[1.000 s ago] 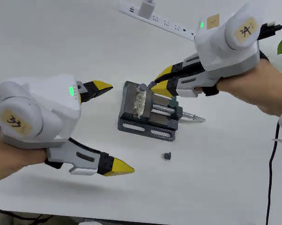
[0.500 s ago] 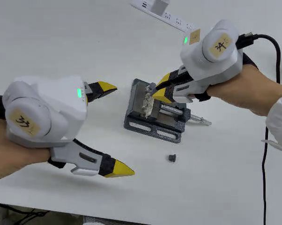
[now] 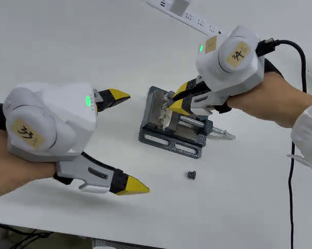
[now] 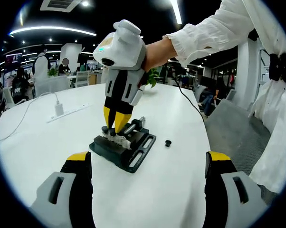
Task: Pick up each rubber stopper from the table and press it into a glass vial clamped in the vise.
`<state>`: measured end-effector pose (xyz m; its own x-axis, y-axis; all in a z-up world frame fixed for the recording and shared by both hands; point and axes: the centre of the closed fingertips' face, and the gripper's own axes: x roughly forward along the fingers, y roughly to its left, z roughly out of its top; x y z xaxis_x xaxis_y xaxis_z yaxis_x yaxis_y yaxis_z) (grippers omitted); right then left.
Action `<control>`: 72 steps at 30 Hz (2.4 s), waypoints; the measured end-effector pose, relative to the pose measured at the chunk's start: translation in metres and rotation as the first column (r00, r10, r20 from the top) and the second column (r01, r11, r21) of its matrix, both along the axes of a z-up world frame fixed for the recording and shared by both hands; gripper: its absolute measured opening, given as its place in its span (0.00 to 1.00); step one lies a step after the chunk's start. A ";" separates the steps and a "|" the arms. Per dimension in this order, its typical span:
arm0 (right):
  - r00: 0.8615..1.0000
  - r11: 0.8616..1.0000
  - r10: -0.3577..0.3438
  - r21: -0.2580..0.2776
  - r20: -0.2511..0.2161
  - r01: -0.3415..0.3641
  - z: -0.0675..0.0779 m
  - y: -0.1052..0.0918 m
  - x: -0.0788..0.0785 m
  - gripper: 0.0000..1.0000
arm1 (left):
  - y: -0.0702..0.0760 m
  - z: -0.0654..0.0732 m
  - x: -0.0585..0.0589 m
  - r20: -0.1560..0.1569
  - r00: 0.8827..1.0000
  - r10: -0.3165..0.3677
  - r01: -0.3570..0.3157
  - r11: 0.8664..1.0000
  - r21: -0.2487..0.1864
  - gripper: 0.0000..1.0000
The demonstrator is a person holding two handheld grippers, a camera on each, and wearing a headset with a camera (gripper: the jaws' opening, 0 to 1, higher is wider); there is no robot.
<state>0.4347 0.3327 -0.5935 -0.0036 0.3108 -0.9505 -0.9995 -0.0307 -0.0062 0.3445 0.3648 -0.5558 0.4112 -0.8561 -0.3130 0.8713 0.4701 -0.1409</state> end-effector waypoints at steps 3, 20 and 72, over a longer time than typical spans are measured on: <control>1.000 1.000 0.005 -0.003 0.001 -0.005 -0.001 -0.001 0.001 0.06 | -0.001 0.000 -0.001 -0.002 1.000 -0.001 0.001 1.000 -0.002 0.99; 0.994 0.994 0.090 -0.071 0.062 -0.085 -0.003 -0.002 0.002 0.05 | -0.003 -0.002 0.001 -0.007 1.000 -0.004 0.004 1.000 -0.007 0.98; 0.999 1.000 0.008 0.013 0.047 -0.008 0.014 0.005 0.001 0.04 | 0.001 0.000 0.004 -0.012 1.000 0.006 -0.006 1.000 -0.015 0.95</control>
<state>0.4357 0.3380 -0.5792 0.0384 0.3232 -0.9455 -0.9978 -0.0382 -0.0535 0.3486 0.3660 -0.5559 0.4123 -0.8585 -0.3050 0.8667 0.4728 -0.1589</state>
